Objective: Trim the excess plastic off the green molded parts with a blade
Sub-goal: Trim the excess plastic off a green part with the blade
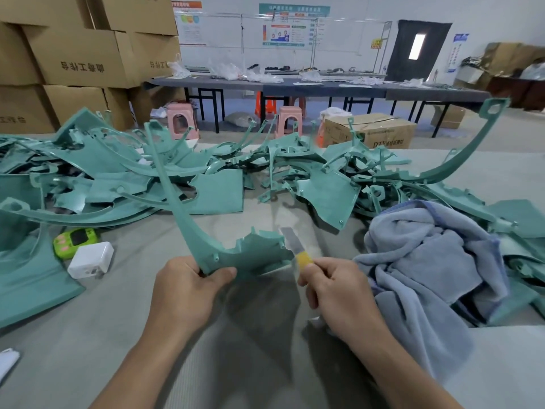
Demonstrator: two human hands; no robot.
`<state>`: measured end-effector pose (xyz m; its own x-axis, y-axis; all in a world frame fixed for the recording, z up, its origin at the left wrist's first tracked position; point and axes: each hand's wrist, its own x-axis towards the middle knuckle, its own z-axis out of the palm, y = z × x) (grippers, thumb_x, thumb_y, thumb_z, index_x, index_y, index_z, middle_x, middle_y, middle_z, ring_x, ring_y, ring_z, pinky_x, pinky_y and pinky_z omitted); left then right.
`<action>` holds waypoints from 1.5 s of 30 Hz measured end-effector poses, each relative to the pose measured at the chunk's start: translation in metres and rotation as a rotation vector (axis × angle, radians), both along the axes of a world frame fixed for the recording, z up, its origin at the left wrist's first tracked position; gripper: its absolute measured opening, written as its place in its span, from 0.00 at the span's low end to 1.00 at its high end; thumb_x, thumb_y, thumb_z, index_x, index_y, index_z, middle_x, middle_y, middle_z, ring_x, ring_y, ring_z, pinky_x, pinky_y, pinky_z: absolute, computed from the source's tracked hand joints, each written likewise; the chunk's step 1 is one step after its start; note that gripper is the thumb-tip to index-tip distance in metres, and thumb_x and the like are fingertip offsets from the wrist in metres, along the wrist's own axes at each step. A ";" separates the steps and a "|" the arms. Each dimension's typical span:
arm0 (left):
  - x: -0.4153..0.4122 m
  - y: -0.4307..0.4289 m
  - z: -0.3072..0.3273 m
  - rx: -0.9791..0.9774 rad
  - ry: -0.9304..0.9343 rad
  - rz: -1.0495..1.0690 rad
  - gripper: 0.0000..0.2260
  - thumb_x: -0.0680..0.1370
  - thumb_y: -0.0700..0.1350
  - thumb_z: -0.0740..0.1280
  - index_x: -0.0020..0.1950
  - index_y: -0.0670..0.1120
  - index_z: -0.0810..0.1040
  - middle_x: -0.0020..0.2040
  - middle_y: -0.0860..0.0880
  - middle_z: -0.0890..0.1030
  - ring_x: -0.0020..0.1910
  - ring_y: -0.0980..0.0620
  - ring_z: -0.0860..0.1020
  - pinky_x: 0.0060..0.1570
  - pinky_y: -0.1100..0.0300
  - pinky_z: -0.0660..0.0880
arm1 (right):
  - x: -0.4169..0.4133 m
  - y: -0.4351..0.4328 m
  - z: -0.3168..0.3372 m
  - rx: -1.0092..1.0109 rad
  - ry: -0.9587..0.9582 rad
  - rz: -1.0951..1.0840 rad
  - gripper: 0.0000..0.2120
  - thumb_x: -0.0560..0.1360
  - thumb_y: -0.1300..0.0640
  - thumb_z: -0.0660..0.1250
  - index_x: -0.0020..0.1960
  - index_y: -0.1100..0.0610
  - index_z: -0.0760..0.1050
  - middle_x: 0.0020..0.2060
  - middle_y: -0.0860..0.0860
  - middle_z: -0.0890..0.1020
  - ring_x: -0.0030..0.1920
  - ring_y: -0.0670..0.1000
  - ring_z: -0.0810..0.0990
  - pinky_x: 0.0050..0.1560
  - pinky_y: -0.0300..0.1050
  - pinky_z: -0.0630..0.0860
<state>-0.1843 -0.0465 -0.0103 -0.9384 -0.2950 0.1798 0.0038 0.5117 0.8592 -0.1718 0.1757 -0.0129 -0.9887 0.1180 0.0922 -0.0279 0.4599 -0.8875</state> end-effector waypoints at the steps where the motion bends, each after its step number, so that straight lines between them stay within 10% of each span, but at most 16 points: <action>1: 0.000 0.000 -0.001 -0.014 0.001 -0.001 0.09 0.69 0.47 0.80 0.31 0.50 0.84 0.25 0.57 0.79 0.26 0.60 0.76 0.26 0.64 0.69 | 0.002 -0.001 0.000 -0.059 0.004 0.053 0.14 0.77 0.51 0.64 0.36 0.57 0.78 0.23 0.53 0.77 0.22 0.46 0.70 0.25 0.43 0.67; 8: -0.003 -0.001 -0.005 0.053 0.023 -0.002 0.11 0.70 0.45 0.80 0.29 0.52 0.84 0.24 0.58 0.79 0.24 0.62 0.76 0.24 0.70 0.68 | -0.007 0.007 -0.005 0.043 -0.092 -0.085 0.13 0.77 0.56 0.64 0.35 0.58 0.78 0.21 0.50 0.73 0.23 0.49 0.68 0.23 0.46 0.66; 13: -0.003 0.001 -0.002 0.558 -0.029 -0.040 0.04 0.76 0.38 0.73 0.42 0.45 0.86 0.41 0.47 0.88 0.37 0.47 0.86 0.29 0.58 0.80 | -0.001 0.007 0.000 -0.113 0.030 -0.087 0.14 0.78 0.58 0.64 0.35 0.50 0.79 0.23 0.52 0.78 0.21 0.46 0.69 0.22 0.39 0.66; 20: 0.000 0.002 0.002 0.807 -0.113 -0.111 0.06 0.79 0.38 0.67 0.50 0.41 0.84 0.46 0.42 0.87 0.38 0.48 0.86 0.33 0.58 0.81 | -0.002 0.008 0.001 -0.151 0.142 -0.055 0.14 0.82 0.59 0.66 0.39 0.51 0.82 0.33 0.50 0.84 0.33 0.58 0.75 0.37 0.56 0.75; 24: 0.000 0.002 0.005 1.050 -0.124 -0.120 0.09 0.81 0.39 0.65 0.51 0.39 0.84 0.49 0.40 0.87 0.43 0.45 0.87 0.35 0.56 0.83 | -0.002 0.009 0.001 -0.195 0.184 -0.007 0.12 0.80 0.60 0.69 0.43 0.48 0.85 0.35 0.44 0.86 0.35 0.39 0.80 0.37 0.34 0.76; 37: -0.010 -0.015 0.007 1.056 0.015 0.058 0.08 0.80 0.38 0.66 0.46 0.40 0.84 0.44 0.45 0.88 0.38 0.50 0.87 0.31 0.60 0.80 | 0.003 0.010 0.003 0.064 0.164 0.260 0.14 0.80 0.57 0.71 0.51 0.37 0.86 0.45 0.35 0.86 0.48 0.40 0.85 0.49 0.37 0.81; 45: -0.004 -0.005 0.009 0.978 0.021 -0.013 0.15 0.80 0.39 0.65 0.40 0.48 0.89 0.45 0.44 0.88 0.40 0.49 0.87 0.33 0.60 0.81 | 0.003 0.009 0.002 -0.045 0.161 0.205 0.19 0.79 0.58 0.72 0.43 0.33 0.85 0.39 0.40 0.87 0.38 0.41 0.84 0.37 0.32 0.77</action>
<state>-0.1879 -0.0512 -0.0012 -0.9420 -0.3127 -0.1221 0.0244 -0.4264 0.9042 -0.1690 0.1848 -0.0108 -0.9654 -0.0754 0.2498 -0.2591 0.3903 -0.8835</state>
